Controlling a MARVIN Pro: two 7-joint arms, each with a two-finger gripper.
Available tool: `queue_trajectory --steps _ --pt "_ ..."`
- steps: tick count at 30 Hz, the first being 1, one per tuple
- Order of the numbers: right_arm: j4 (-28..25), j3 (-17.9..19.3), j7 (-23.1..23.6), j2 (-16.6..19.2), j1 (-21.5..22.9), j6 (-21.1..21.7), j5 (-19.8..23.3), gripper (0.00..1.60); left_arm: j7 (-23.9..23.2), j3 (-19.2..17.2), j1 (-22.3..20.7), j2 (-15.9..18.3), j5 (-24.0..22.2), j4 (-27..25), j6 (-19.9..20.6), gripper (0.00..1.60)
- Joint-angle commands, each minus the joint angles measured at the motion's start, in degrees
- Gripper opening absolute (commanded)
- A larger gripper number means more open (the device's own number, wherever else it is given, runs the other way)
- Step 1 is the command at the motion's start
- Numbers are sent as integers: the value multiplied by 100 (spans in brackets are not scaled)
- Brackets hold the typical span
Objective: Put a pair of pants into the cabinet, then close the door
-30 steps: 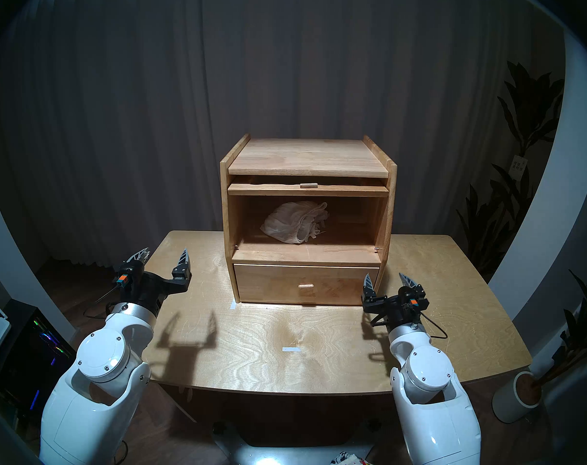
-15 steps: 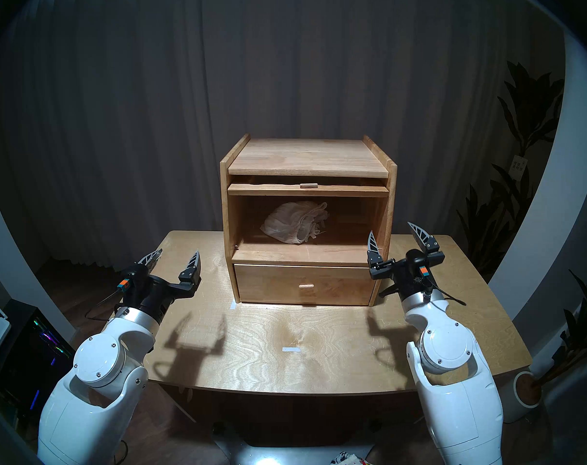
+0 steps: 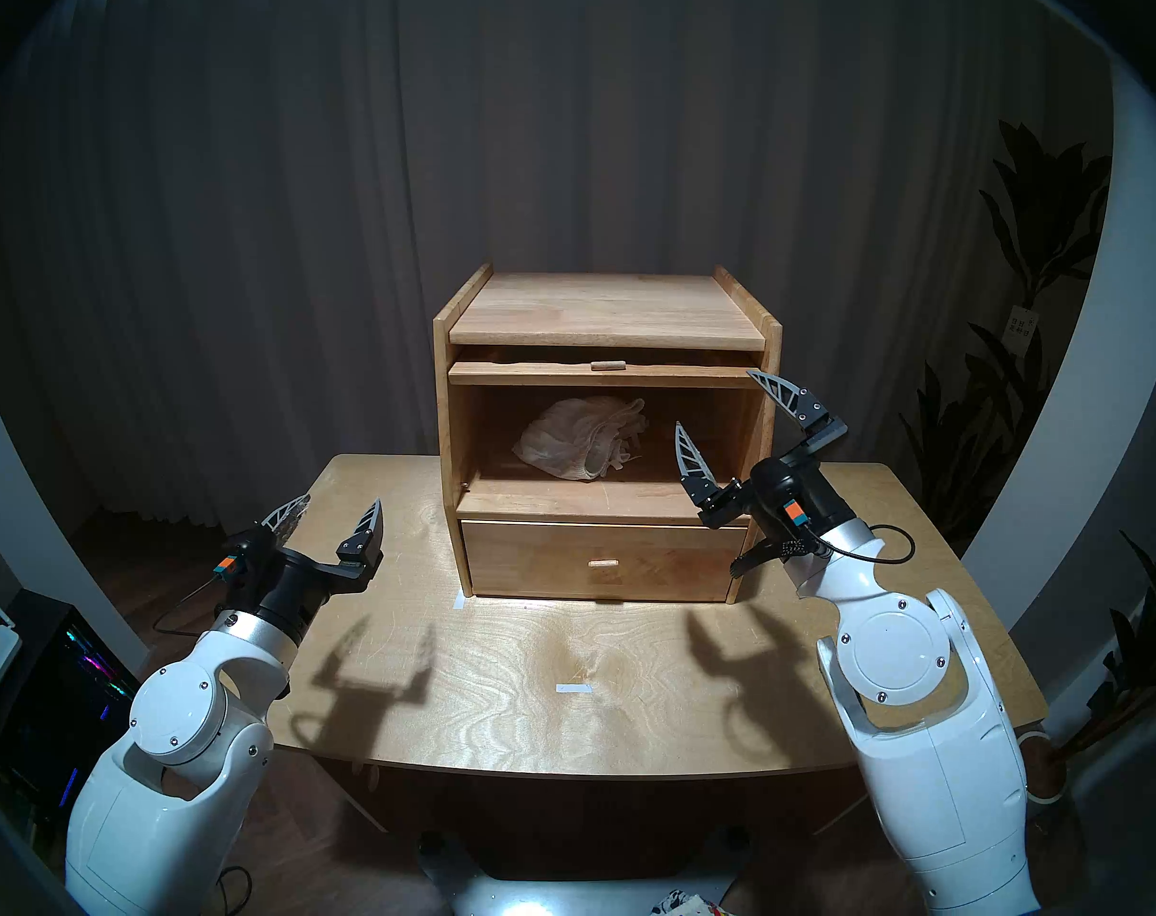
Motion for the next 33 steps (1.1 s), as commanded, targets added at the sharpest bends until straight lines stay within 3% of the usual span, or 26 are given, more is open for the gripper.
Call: queue_trajectory --steps 1,7,8,12,13,17,18,19,21,27,33 --pt "-139 54 323 607 267 -20 -710 160 -185 -200 26 55 -93 -3 -210 160" --pt "-141 154 610 948 438 -18 -1332 160 -361 -310 85 80 -206 40 -334 160" --pt "-158 203 749 1119 518 -15 -1630 160 -464 -363 117 93 -268 60 -409 160" --pt "-159 263 944 1311 609 12 -2010 160 -642 -447 170 111 -365 90 -538 160" --pt "-146 290 1107 1435 656 44 -2293 160 -844 -527 226 128 -468 124 -682 160" --pt "-148 226 1259 1378 658 165 -2509 160 -1221 -652 327 160 -664 193 -965 160" --pt "-222 142 1304 1169 564 329 -2521 160 -1446 -724 396 188 -819 263 -1189 160" --pt "-245 129 1248 838 427 534 -2267 160 -1499 -772 429 201 -855 311 -1234 160" --pt "-326 66 1130 602 154 742 -2016 160 -1742 -825 457 218 -835 440 -1360 160" --pt "-700 -606 915 372 -223 904 -1322 160 -1726 -762 411 252 -754 597 -1258 160" --pt "-1124 -780 381 30 -568 1215 -772 160 -1804 -834 331 359 -671 781 -1300 160"
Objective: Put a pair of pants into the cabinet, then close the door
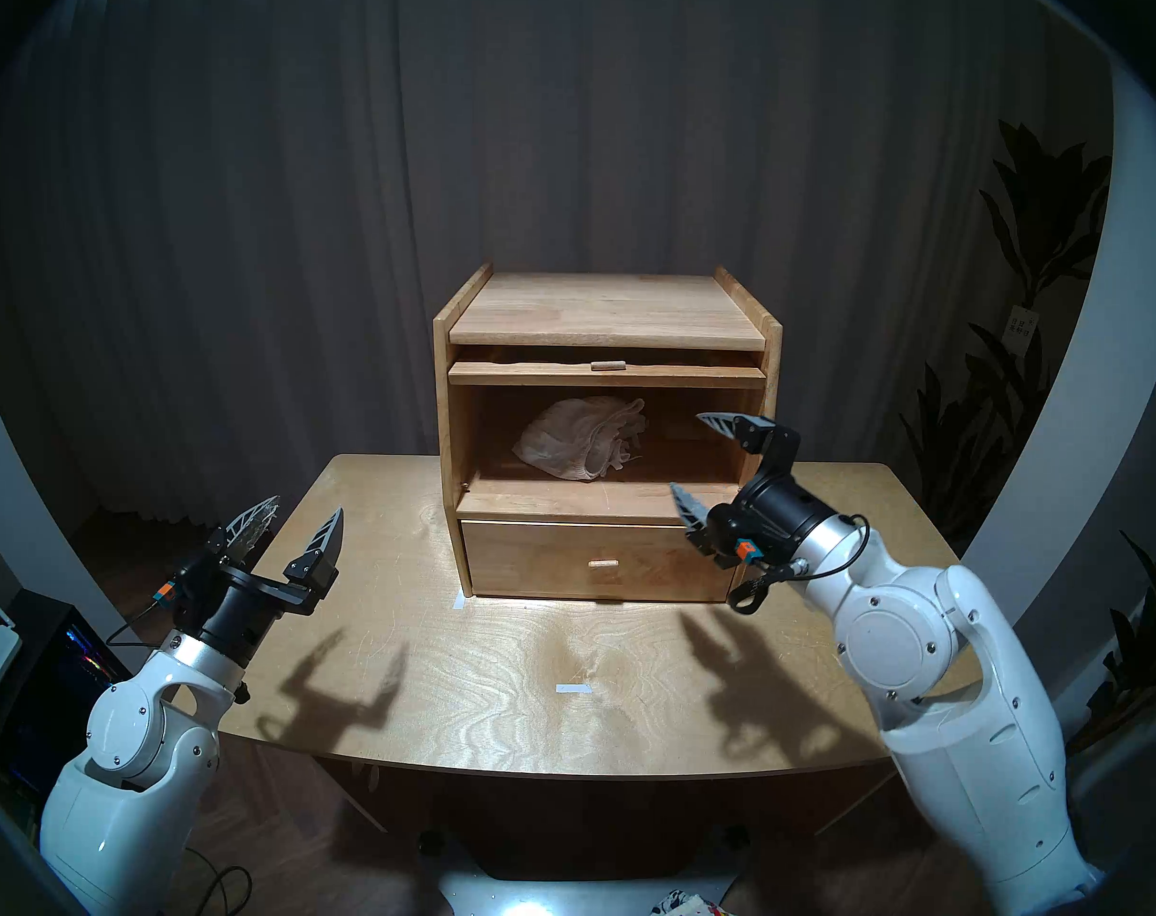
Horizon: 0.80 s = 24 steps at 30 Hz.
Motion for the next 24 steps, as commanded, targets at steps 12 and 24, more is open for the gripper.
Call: queue_trajectory --steps 12,24 --pt "-965 363 -1648 -322 -647 190 -724 160 -403 -171 -418 245 152 298 -384 160" --pt "135 100 -2199 114 225 59 -2656 160 -549 -140 -636 245 146 487 -518 160"
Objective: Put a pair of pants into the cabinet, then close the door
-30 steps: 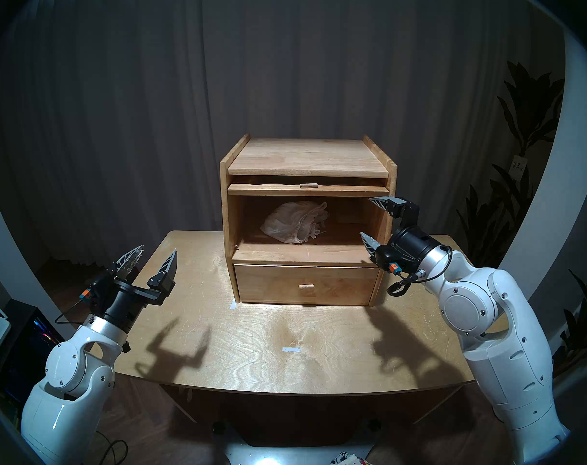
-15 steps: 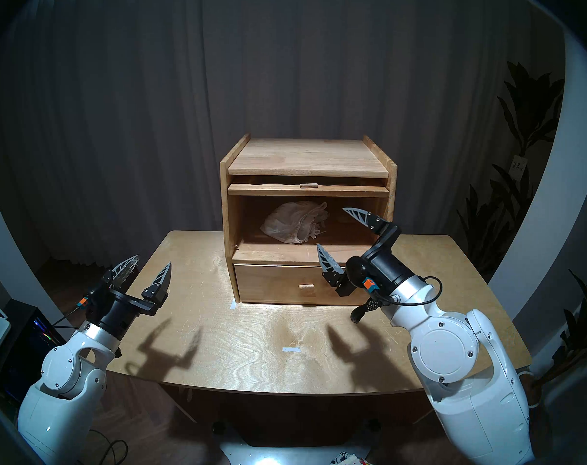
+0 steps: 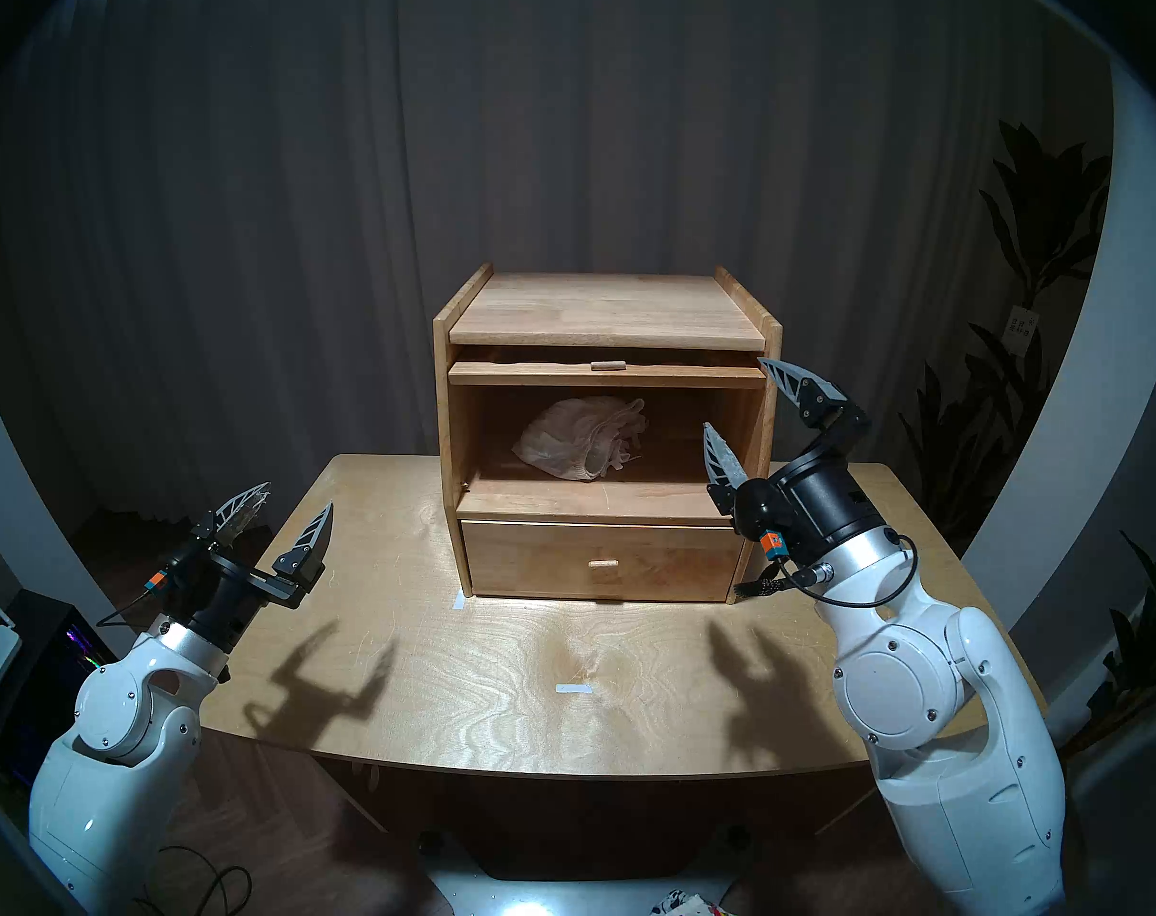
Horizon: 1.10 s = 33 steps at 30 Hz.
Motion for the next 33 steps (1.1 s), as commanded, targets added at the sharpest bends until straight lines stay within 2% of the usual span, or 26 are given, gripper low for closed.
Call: queue_trajectory --steps 1,4,6,8,9,10,11,12,13,17,23,28,33 --pt "277 -270 -420 165 582 -25 -967 160 -89 -28 -236 30 -55 22 -181 160" --pt "427 -534 -525 -183 787 129 -1072 160 -164 -10 -282 23 -82 80 -249 160" --pt "377 -578 -265 -446 773 306 -780 160 -189 -6 -295 21 -93 97 -269 160" --pt "455 -650 -291 -573 769 534 -812 160 -210 -3 -304 19 -102 110 -285 160" --pt "455 -650 -291 -573 769 534 -812 160 -210 -3 -304 19 -102 110 -285 160" --pt "497 -627 -245 -692 756 649 -526 160 -215 -3 -306 18 -104 112 -285 160" --pt "555 -631 -279 -676 784 756 -538 160 -225 -1 -310 17 -108 119 -293 160" --pt "592 -606 -346 -772 766 835 -254 160 -226 -3 -308 18 -110 117 -288 160" --pt "643 -545 -365 -862 750 1027 -249 160 -241 -2 -315 15 -116 126 -298 160" --pt "716 -432 -230 -1070 650 1222 -119 160 -264 1 -327 10 -122 140 -317 160" --pt "840 -446 -190 -900 721 1372 -219 160 -293 6 -343 2 -128 159 -344 160" --pt "821 -635 237 -474 1102 1357 -739 160 -304 2 -342 2 -135 159 -335 160" --pt "998 -612 508 -305 1459 1323 -1097 160 -314 0 -343 1 -140 162 -332 160"
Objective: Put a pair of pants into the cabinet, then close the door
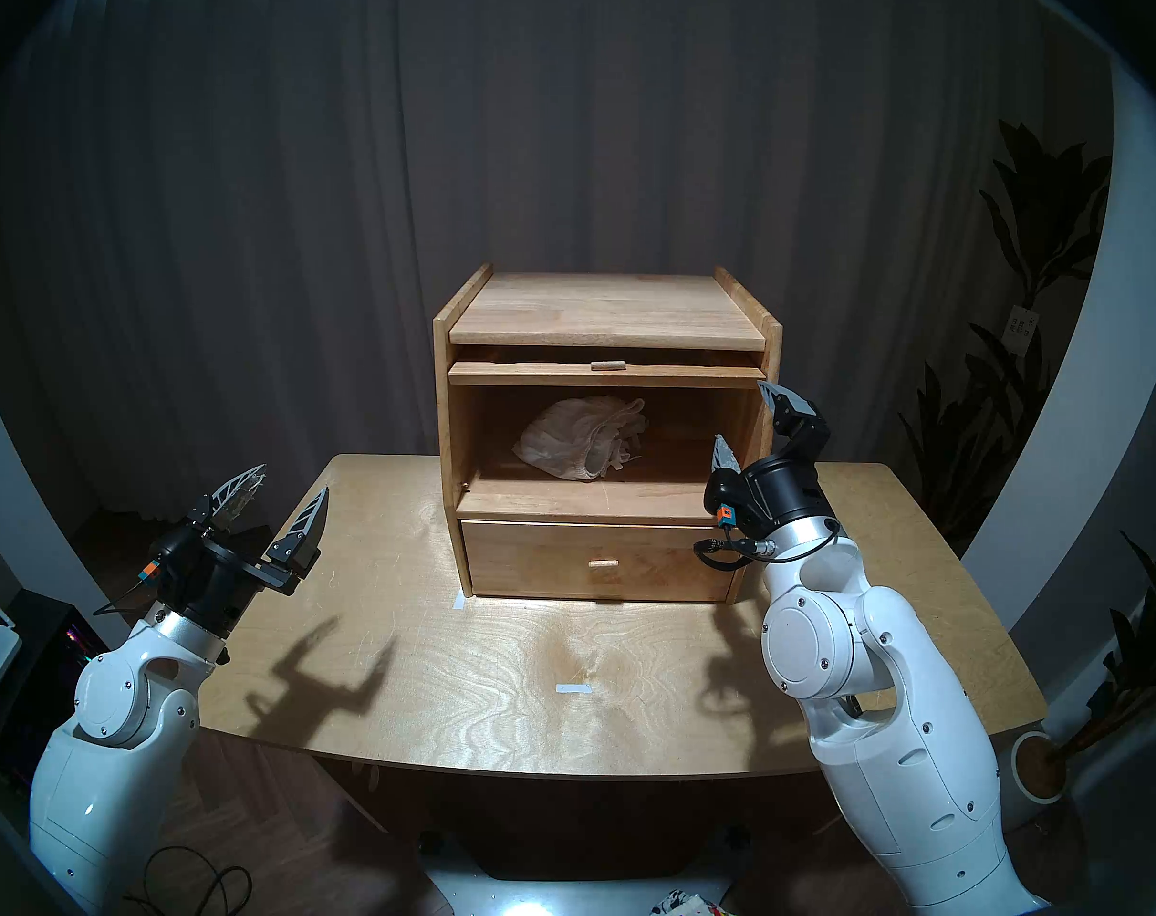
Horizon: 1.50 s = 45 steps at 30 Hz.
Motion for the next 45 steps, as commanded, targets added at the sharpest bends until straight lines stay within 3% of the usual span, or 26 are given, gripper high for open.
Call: queue_trajectory --steps 1,12,17,31,45 --pt "48 23 248 295 590 -49 -451 160 14 -27 -69 -3 7 -53 -54 160" --pt "383 -108 513 116 1201 97 -816 160 2 -28 -75 -7 5 -47 -57 160" --pt "503 -434 550 -150 1174 186 -816 160 2 -28 -77 -12 10 -47 -61 160" --pt "797 -481 322 -277 1029 483 -822 160 19 -22 -76 -8 15 -49 -71 160" --pt "1515 -684 343 -394 1804 259 -900 160 25 -19 -73 0 10 -49 -69 160"
